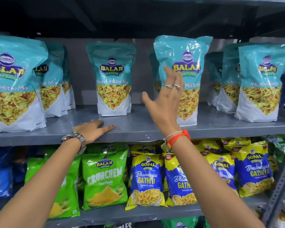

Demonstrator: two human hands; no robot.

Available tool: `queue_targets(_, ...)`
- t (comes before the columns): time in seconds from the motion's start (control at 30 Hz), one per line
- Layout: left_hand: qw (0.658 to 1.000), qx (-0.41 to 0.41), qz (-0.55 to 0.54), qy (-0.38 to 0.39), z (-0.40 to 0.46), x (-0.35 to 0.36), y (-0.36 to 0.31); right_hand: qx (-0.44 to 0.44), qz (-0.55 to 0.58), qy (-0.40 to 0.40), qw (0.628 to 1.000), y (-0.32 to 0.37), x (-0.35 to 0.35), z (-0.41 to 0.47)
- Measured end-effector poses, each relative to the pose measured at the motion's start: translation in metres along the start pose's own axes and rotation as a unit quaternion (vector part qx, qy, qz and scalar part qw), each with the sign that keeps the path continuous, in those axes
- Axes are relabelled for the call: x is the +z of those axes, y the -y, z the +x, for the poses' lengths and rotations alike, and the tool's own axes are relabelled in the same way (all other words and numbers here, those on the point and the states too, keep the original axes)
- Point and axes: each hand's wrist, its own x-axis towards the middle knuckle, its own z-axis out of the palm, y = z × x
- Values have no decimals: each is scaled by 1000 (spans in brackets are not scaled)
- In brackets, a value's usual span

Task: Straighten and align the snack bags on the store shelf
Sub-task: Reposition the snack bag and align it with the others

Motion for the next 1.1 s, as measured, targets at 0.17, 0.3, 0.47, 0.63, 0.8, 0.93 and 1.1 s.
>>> queue_targets(0.17,999,-23,-19,20,-1,-15,45,63,30,114,991,27,68,-3)
queue_targets(0.3,999,-32,-18,14,2,-18,77,158,20,165,973,41,123,-5)
queue_targets(0.47,999,-11,-13,28,9,-21,98,245,-26,196,949,46,170,-6)
queue_targets(0.63,999,5,32,18,12,-19,107,277,-57,194,939,47,195,-9)
queue_targets(0.8,998,18,57,15,16,-17,109,274,-97,187,938,46,207,-13)
queue_targets(0.93,997,26,70,14,16,-17,107,278,-99,183,938,45,209,-11)
queue_targets(1.1,997,27,69,24,16,-17,108,269,-106,185,939,49,206,-11)
